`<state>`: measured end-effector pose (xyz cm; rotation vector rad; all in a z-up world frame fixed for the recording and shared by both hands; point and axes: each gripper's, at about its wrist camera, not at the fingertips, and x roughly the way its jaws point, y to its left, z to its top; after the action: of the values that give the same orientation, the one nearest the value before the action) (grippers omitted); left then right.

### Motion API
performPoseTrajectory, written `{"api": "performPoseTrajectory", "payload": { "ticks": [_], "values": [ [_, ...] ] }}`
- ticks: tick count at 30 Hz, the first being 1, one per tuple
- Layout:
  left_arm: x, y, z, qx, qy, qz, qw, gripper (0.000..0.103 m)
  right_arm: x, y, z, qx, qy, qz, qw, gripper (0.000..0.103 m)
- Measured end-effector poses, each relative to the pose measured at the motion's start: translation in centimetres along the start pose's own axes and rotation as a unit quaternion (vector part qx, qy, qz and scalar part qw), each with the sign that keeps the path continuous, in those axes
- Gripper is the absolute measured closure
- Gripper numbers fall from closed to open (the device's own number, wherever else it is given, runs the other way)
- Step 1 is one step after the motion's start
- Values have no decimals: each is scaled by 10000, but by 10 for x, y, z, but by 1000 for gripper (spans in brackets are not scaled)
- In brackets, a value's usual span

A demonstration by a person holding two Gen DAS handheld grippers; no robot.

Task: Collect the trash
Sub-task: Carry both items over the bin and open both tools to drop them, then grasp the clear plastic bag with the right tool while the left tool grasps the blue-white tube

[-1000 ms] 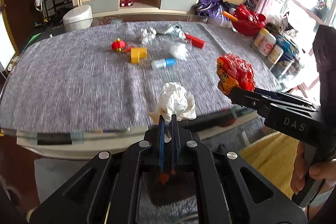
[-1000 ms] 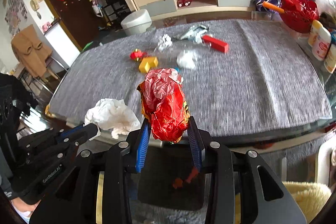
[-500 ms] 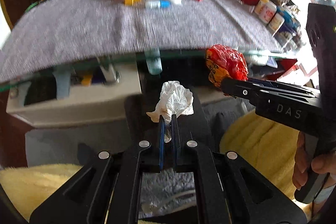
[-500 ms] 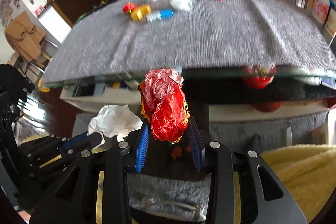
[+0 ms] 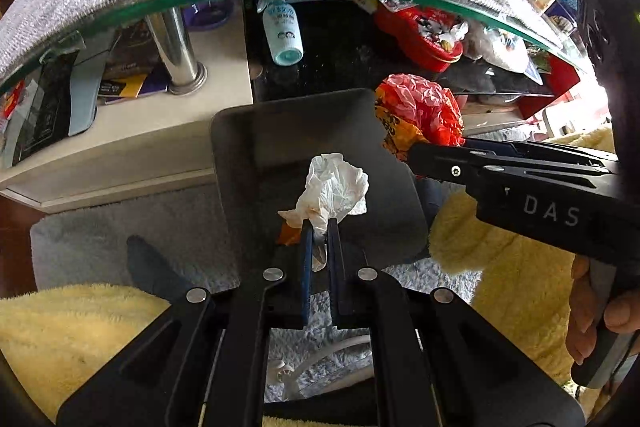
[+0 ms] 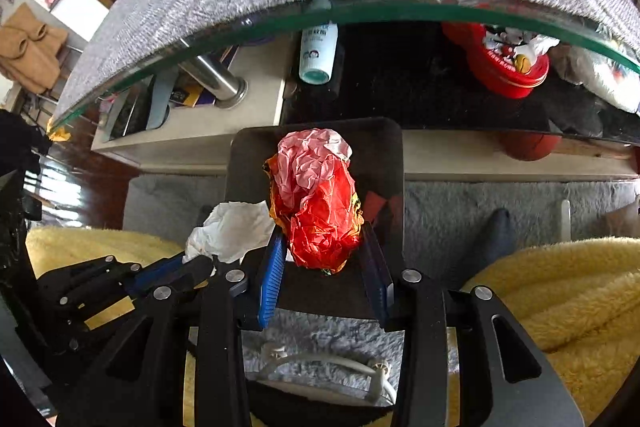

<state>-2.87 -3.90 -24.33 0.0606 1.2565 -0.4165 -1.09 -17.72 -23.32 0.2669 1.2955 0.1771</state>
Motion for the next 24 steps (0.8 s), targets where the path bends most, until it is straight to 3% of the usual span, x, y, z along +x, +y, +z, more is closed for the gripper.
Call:
{"api": "performPoseTrajectory", "payload": {
  "ticks": [4, 9, 13, 16, 18, 20, 24],
  "values": [
    [0, 3, 1, -33, -38, 66, 10000, 89, 1, 1, 3, 1, -6, -22, 10000, 60],
    [-5, 10, 3, -140, -113, 110, 9998, 69, -2, -2, 8, 17, -97, -78, 9999, 48],
    [-13, 15, 6, -191, -231, 164, 9994, 53, -7, -6, 11, 51, -219, -133, 9997, 32],
    [-24, 17, 9, -202, -399, 216, 9988, 35, -15, -11, 15, 141, -382, -163, 9990, 20],
    [-31, 20, 12, -234, -525, 276, 9980, 20, -22, -15, 19, 186, -496, -194, 9984, 19],
    [-42, 23, 16, -282, -714, 341, 9965, 14, -33, -16, 24, 131, -722, -216, 9971, 18],
    [-61, 27, 27, -320, -1091, 556, 9920, 11, -56, -19, 38, 146, -1066, -245, 9939, 16]
  ]
}}
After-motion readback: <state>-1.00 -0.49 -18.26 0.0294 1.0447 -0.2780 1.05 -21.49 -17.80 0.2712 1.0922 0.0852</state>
